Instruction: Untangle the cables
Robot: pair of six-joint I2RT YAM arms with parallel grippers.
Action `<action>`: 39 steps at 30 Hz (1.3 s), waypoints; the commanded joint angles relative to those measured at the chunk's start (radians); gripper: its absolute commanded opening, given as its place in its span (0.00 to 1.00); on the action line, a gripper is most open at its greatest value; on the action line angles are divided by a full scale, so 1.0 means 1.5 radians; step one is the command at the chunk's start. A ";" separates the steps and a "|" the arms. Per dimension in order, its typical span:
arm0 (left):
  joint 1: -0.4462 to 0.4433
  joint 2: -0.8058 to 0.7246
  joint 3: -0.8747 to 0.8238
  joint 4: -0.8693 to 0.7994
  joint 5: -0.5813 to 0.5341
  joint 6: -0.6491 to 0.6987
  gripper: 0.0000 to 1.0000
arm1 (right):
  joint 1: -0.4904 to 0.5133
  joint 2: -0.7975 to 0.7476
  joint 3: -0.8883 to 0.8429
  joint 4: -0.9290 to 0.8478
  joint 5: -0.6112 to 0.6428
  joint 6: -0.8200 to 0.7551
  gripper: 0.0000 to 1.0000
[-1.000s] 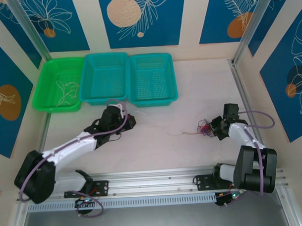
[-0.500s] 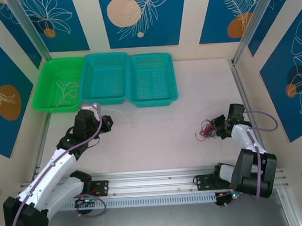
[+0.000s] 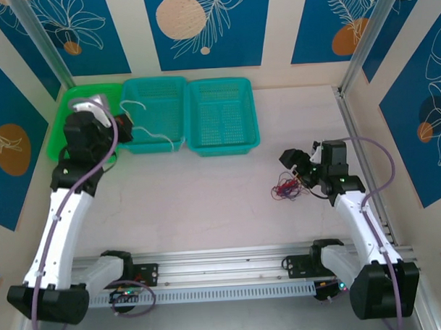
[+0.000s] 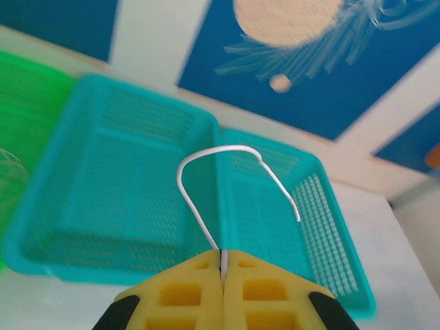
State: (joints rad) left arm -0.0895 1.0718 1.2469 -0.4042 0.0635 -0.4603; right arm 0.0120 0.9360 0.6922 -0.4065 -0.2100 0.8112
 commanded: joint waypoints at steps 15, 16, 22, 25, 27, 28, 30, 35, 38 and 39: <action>0.327 0.347 0.309 -0.030 -0.043 -0.008 0.00 | 0.031 -0.032 0.037 -0.098 -0.026 -0.024 0.78; 0.333 0.363 0.306 -0.032 -0.045 -0.006 0.00 | 0.031 -0.032 0.037 -0.098 -0.026 -0.021 0.78; 0.345 0.430 0.248 -0.012 -0.052 -0.016 0.00 | 0.032 -0.034 0.050 -0.114 -0.025 -0.022 0.78; 0.345 0.454 0.245 -0.032 -0.056 -0.009 0.18 | 0.032 -0.043 0.046 -0.117 -0.016 -0.024 0.78; 0.345 0.454 0.235 -0.029 -0.058 -0.006 0.39 | 0.032 -0.046 0.040 -0.114 -0.017 -0.021 0.78; 0.346 0.450 0.227 -0.023 -0.058 -0.005 0.48 | 0.032 -0.045 0.039 -0.113 -0.018 -0.019 0.78; 0.345 0.436 0.214 -0.010 -0.051 -0.007 0.56 | 0.032 -0.044 0.038 -0.111 -0.021 -0.019 0.78; 0.344 0.385 0.205 0.003 -0.012 -0.023 0.58 | 0.031 -0.041 0.032 -0.099 -0.020 -0.016 0.78; 0.340 0.332 0.183 0.024 0.035 -0.058 0.58 | 0.031 -0.036 0.022 -0.084 -0.020 -0.011 0.78; 0.334 0.310 0.170 0.033 0.054 -0.072 0.58 | 0.030 -0.031 0.018 -0.079 -0.020 -0.010 0.78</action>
State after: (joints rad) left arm 0.4179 1.6451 1.5253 -0.4122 0.0563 -0.5148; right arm 0.0532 0.8810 0.7399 -0.5396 -0.2287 0.7837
